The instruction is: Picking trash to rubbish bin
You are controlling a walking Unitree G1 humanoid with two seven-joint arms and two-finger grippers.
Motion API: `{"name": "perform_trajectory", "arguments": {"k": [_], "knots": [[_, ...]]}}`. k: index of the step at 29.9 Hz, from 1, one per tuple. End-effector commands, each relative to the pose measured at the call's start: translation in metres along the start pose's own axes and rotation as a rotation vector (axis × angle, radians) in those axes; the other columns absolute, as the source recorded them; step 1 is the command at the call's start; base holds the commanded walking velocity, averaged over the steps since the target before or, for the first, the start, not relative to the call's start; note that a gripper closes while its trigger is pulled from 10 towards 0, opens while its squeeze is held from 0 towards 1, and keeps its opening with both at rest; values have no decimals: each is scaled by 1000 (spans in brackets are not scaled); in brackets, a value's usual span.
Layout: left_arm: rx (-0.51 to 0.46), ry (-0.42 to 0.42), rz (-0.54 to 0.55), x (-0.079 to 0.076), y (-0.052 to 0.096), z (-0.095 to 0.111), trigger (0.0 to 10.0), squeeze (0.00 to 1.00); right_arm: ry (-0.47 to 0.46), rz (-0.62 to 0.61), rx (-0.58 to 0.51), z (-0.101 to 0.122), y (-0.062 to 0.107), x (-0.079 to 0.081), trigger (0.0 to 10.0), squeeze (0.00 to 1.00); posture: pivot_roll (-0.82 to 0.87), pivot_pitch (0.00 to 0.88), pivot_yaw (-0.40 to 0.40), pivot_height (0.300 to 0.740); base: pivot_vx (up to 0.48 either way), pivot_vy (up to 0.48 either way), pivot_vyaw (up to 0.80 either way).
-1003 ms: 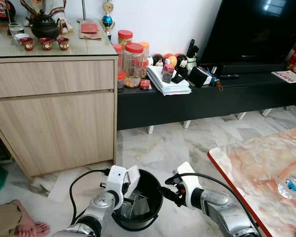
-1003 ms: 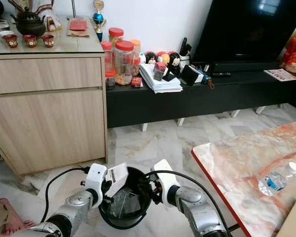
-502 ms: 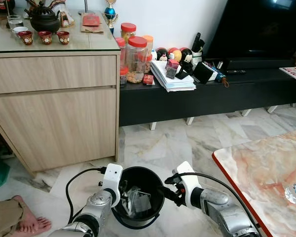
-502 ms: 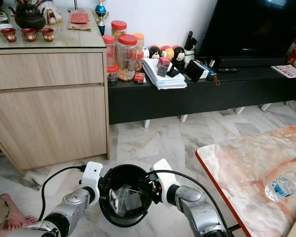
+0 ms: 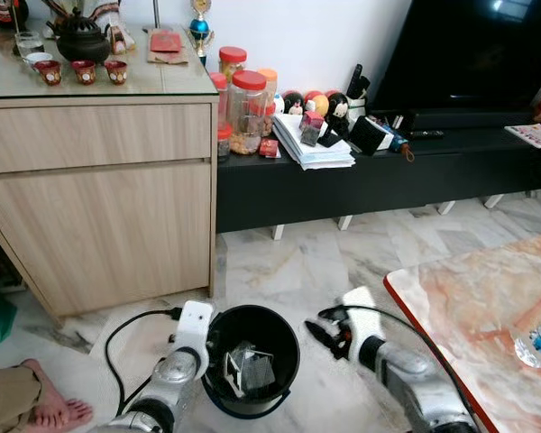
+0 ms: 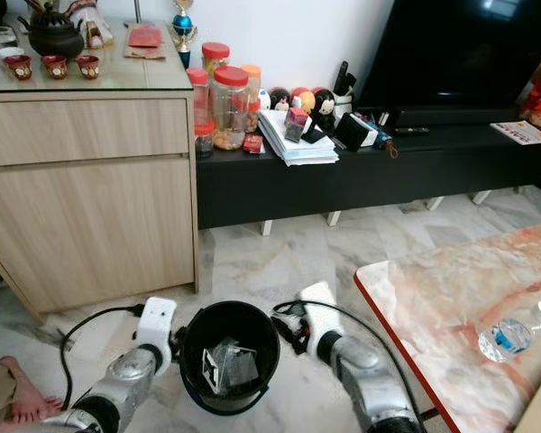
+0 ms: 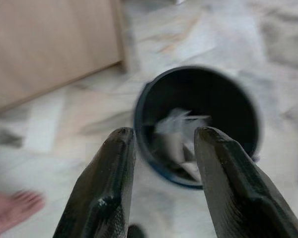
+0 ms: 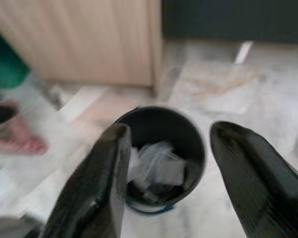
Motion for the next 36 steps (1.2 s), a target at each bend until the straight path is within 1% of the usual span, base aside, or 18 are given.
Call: {"name": "perform_trajectory", "arguments": {"k": [1, 2, 3, 4, 5, 8, 9, 10, 11, 13, 17, 20, 21, 22, 25, 26, 31, 36], "knots": [[-6, -48, 24, -1, 3, -5, 10000, 0, -6, -108, 9, -7, 3, -21, 10000, 0, 54, 5, -164, 740, 0, 0, 0], [9, -51, 49, 3, 6, -15, 10000, 0, -16, -178, 26, -15, 6, -33, 10000, 0, 54, 5, -164, 740, 0, 0, 0], [14, -48, 55, 4, 7, -18, 10000, 0, -20, -194, 32, -18, 6, -35, 10000, 0, 54, 5, -164, 740, 0, 0, 0], [18, -48, 64, 5, 8, -21, 10000, 0, -39, -198, 33, -21, 7, -36, 10000, 0, 54, 5, -164, 740, 0, 0, 0], [27, -54, 83, 8, 11, -27, 10000, 0, -65, -202, 49, -31, 8, -37, 10000, 0, 54, 5, -164, 740, 0, 0, 0], [30, -59, 93, 9, 12, -30, 10000, 0, -64, -208, 61, -37, 9, -38, 10000, 0, 54, 5, -164, 740, 0, 0, 0], [36, -62, 100, 10, 13, -34, 10000, 0, -68, -230, 76, -44, 11, -41, 10000, 0, 66, 0, -161, 740, 0, 0, 0], [45, -66, 110, 12, 15, -38, 10000, 0, -60, -261, 88, -51, 14, -45, 10000, 0, 66, 0, -161, 740, 0, 0, 0], [64, -64, 129, 16, 19, -47, 10000, 0, -75, -326, 113, -68, 23, -52, 10000, 0, 68, 0, -158, 740, 0, 0, 0], [68, -65, 135, 17, 20, -50, 10000, 0, -79, -367, 139, -77, 27, -57, 10000, 0, 68, 0, -158, 740, 0, 0, 0], [89, -76, 154, 20, 24, -59, 10000, 0, -99, -476, 225, -107, 46, -67, 10000, 0, 71, 0, -152, 740, 0, 0, 0], [93, -75, 158, 20, 25, -60, 10000, 0, -102, -495, 243, -113, 50, -68, 10000, 0, 71, 0, -152, 740, 0, 0, 0], [95, -76, 162, 21, 25, -61, 10000, 0, -118, -505, 253, -118, 53, -68, 10000, 0, 71, 0, -152, 740, 0, 0, 0], [103, -80, 171, 21, 26, -63, 10000, 0, -167, -524, 267, -128, 59, -67, 10000, 0, 74, 0, -149, 740, 0, 0, 0], [118, -86, 192, 24, 29, -68, 10000, 0, -242, -544, 268, -139, 66, -66, 10000, 0, 74, 0, -149, 740, 0, 0, 0], [118, -86, 192, 24, 29, -68, 10000, 0, -242, -544, 268, -139, 66, -66, 10000, 0, 74, 0, -149, 740, 0, 0, 0], [154, -74, 209, 25, 35, -82, 10000, 0, -240, -531, 302, -149, 68, -59, 10000, 0, 69, 0, -143, 740, 0, 0, 0], [154, -74, 211, 25, 35, -83, 10000, 0, -255, -540, 296, -150, 68, -59, 10000, 0, 69, 0, -143, 740, 0, 0, 0]]}}
Point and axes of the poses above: a point about 5 cm out from each wrist's last joint towards the gripper, its own y axis pointing back from the gripper into the wrist, its own z axis along the axis of the wrist's last joint, x = y × z, the point moved 5 cm from there along -y, pointing out of the wrist towards the gripper, and after that the axes turned 2 degrees about y, right-handed, at the moved point
